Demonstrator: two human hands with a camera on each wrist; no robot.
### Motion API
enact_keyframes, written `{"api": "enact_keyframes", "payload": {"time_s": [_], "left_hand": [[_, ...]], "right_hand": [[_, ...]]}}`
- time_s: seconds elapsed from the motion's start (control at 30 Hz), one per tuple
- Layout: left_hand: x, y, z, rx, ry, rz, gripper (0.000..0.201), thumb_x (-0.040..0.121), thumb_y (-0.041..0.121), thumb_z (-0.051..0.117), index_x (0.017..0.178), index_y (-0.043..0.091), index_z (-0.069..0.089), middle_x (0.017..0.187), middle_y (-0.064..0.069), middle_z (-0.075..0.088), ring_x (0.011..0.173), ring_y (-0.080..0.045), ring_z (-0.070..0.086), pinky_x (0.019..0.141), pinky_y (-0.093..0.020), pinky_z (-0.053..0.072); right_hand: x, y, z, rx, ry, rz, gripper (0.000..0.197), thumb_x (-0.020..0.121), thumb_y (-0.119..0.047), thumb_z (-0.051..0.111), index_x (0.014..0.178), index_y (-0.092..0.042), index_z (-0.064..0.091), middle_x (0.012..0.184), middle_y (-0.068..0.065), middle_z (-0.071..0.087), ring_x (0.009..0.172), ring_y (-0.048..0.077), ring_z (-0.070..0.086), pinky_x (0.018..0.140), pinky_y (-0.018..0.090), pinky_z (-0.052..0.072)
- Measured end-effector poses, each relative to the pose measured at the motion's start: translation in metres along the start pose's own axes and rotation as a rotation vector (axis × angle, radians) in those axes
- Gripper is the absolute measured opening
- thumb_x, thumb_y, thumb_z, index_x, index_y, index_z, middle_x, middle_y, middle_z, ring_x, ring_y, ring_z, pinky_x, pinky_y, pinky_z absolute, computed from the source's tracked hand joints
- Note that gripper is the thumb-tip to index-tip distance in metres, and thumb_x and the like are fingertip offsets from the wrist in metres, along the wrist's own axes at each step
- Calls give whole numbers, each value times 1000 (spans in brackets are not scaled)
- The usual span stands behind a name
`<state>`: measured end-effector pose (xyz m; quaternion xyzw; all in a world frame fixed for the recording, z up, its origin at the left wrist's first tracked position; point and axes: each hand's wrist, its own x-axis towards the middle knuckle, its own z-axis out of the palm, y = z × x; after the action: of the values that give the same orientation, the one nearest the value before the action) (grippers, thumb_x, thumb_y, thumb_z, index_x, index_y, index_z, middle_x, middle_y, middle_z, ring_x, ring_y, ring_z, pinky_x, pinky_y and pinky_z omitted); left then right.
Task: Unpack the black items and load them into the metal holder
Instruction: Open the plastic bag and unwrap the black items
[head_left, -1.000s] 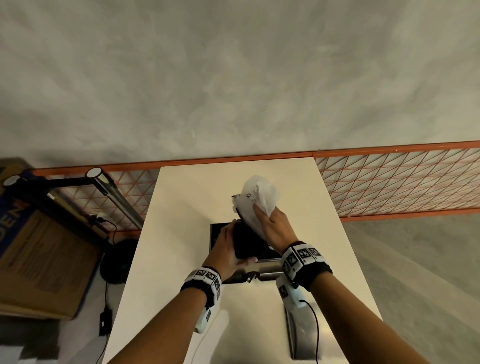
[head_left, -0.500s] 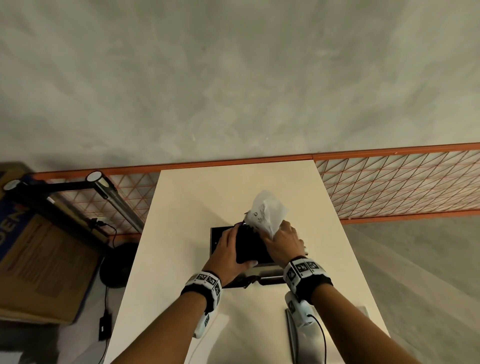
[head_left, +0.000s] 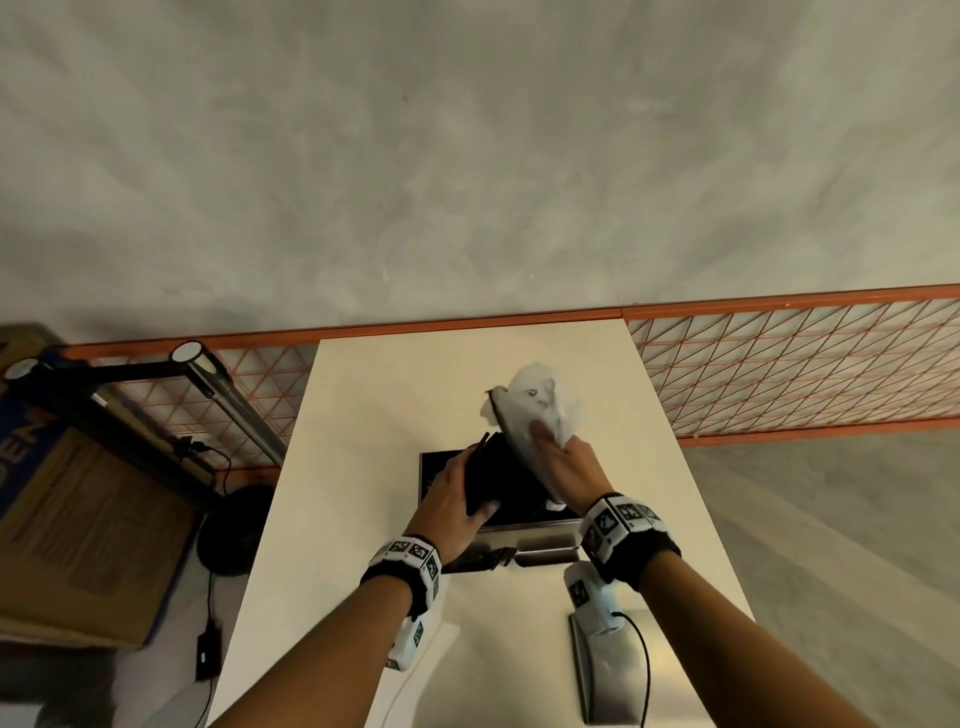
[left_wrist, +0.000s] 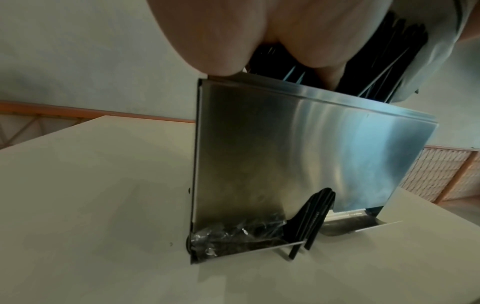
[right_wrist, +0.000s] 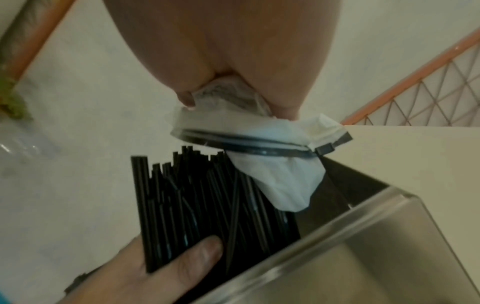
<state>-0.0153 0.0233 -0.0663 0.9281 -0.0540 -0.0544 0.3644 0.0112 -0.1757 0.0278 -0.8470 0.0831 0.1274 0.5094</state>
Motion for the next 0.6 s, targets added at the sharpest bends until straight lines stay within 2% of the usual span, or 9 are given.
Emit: {"api": "enact_keyframes", "payload": {"time_s": [0.1,0.13,0.2,0.23,0.33,0.4,0.47,0.53,0.6], "left_hand": [[-2,-1,-3,-2,17,44,75,98,36,65,158,23,24,157,0,39,142,-21,41,113,-34,38],[-3,-2,-2,-2,22,63,73,99,35,64,159,24,24,158,1,37,143,-21,40,114,-32,36],[-2,-2,-1,2,21,84,72,100,33,63,159,27,23,158,3,35,143,-19,39,116,-29,33],[-2,-2,-1,-3,17,86,72,100,33,62,159,29,22,157,3,35,143,-18,39,116,-29,33],[-1,-4,0,0,2,91,72,100,38,60,159,36,18,152,3,35,140,-20,43,115,-38,39],[-1,-6,2,16,-5,95,76,97,44,62,159,38,17,148,3,36,136,-22,45,113,-44,42],[0,-6,4,22,-8,67,88,89,51,70,158,36,18,148,3,35,135,-22,46,112,-44,44],[2,-6,7,18,-6,40,103,78,57,78,158,31,18,151,2,33,136,-21,45,112,-40,44],[3,-7,8,-4,-15,23,115,69,58,84,159,28,18,153,1,31,138,-19,43,114,-38,42]], "right_hand": [[5,0,-10,158,155,4,63,96,-59,44,108,-1,65,101,21,68,79,30,63,67,33,49],[4,-1,-12,193,203,-14,62,96,-59,44,107,-2,65,97,19,68,77,31,63,66,36,50],[5,2,-14,185,280,-68,65,96,-62,41,115,-4,64,102,18,68,85,33,63,76,40,55],[6,5,-13,143,299,-89,73,94,-68,37,121,-4,62,108,19,67,92,35,63,84,42,54],[10,16,-4,-11,254,-52,97,83,-86,27,130,-6,54,123,19,62,107,36,60,94,40,50],[7,22,7,-126,165,-84,90,84,-85,25,136,-16,50,129,15,59,112,36,58,97,43,47],[-4,22,17,-255,72,-140,70,91,-74,32,139,-25,48,126,11,58,114,34,54,99,43,43],[-8,25,25,-311,62,-216,58,93,-71,34,133,-33,51,117,6,59,112,30,53,96,42,44],[-8,23,27,-231,30,-244,54,90,-76,35,126,-39,52,115,1,60,111,24,54,94,43,47]]}}
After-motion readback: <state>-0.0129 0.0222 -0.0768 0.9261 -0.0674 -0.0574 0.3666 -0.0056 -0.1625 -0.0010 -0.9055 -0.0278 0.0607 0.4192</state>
